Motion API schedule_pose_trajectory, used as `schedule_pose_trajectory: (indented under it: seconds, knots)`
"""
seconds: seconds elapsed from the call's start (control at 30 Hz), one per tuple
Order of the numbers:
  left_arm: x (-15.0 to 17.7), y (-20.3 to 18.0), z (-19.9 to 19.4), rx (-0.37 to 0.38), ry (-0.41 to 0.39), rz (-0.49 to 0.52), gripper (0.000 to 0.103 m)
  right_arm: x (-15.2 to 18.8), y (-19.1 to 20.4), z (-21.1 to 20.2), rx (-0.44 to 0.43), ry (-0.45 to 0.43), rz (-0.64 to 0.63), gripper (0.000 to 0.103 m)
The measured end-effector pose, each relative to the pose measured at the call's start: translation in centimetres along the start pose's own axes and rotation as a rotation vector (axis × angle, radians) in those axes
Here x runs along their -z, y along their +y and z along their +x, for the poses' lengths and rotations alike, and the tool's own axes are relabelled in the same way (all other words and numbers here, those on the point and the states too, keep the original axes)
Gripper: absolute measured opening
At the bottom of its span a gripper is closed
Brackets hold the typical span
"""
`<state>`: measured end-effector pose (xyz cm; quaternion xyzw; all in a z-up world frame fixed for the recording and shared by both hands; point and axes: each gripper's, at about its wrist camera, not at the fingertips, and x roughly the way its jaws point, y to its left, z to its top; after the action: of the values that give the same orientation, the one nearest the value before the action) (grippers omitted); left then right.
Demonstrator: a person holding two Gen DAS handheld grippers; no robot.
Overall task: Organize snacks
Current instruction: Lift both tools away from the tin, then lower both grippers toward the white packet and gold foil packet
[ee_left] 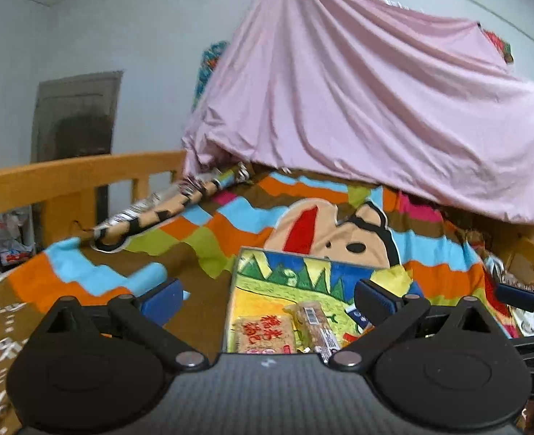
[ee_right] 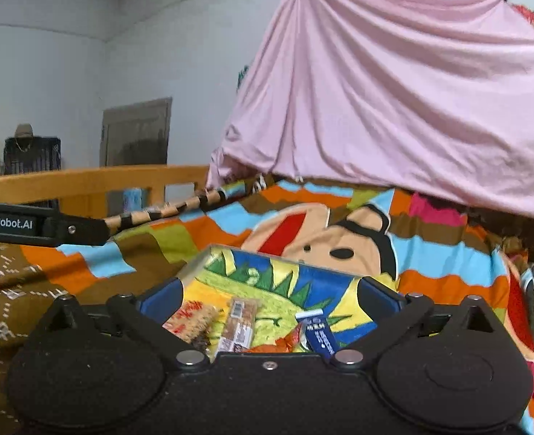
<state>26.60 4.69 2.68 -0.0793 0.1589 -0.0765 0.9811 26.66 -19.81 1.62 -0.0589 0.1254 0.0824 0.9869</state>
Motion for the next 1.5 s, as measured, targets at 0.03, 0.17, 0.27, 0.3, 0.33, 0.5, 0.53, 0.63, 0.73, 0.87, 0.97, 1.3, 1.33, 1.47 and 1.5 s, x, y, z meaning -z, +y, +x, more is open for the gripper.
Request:
schedule_pose_trajectory:
  seconds: [0.03, 0.17, 0.27, 0.3, 0.33, 0.5, 0.53, 0.63, 0.73, 0.87, 0.97, 1.3, 1.33, 1.47, 1.5]
  knots:
    - [0.1, 0.1, -0.7, -0.007, -0.011, -0.004, 0.103, -0.1, 0.0, -0.9, -0.005, -0.011, 0.003, 0.102]
    - [0.7, 0.4, -4.1, -0.04, -0.045, -0.015, 0.103, -0.3, 0.1, -3.8, -0.012, -0.033, 0.013, 0.102]
    - [1.5, 0.2, -6.5, -0.059, -0.05, -0.013, 0.103, 0.0, 0.2, -6.1, -0.018, -0.025, 0.023, 0.102]
    - [1.9, 0.0, -7.2, -0.062, -0.044, -0.011, 0.103, 0.2, 0.3, -6.9, -0.02, -0.019, 0.026, 0.102]
    - [2.3, -0.2, -7.9, -0.065, -0.034, -0.005, 0.103, 0.4, 0.4, -7.6, -0.02, -0.011, 0.029, 0.102]
    - [4.1, -1.2, -10.5, -0.053, 0.017, 0.035, 0.103, 1.5, 1.0, -11.2, -0.014, 0.021, 0.023, 0.102]
    - [4.4, -1.4, -11.1, -0.052, 0.02, 0.043, 0.103, 1.7, 1.1, -12.0, -0.012, 0.025, 0.023, 0.102]
    - [5.1, -1.9, -12.4, -0.047, 0.031, 0.051, 0.103, 2.3, 1.3, -13.7, 0.01, 0.047, 0.027, 0.102]
    - [6.0, -2.3, -13.4, -0.06, 0.057, 0.061, 0.103, 3.0, 1.4, -15.1, 0.028, 0.078, 0.028, 0.102]
    - [6.8, -2.7, -14.5, -0.079, 0.088, 0.072, 0.103, 3.5, 1.4, -16.6, 0.044, 0.106, 0.015, 0.102]
    - [7.0, -3.0, -15.2, -0.083, 0.093, 0.08, 0.103, 3.7, 1.1, -17.5, 0.051, 0.126, 0.034, 0.102]
    - [7.9, -4.3, -16.4, -0.073, 0.127, 0.112, 0.103, 4.3, 0.8, -18.9, 0.063, 0.183, 0.057, 0.102]
    - [8.0, -4.3, -16.5, -0.067, 0.135, 0.109, 0.103, 4.4, 0.9, -19.0, 0.064, 0.191, 0.057, 0.102]
    - [8.4, -4.9, -16.5, -0.056, 0.169, 0.123, 0.103, 4.7, 1.0, -18.8, 0.075, 0.236, 0.048, 0.102]
    - [8.5, -5.0, -16.5, -0.059, 0.171, 0.13, 0.103, 4.8, 1.1, -18.7, 0.08, 0.249, 0.044, 0.102]
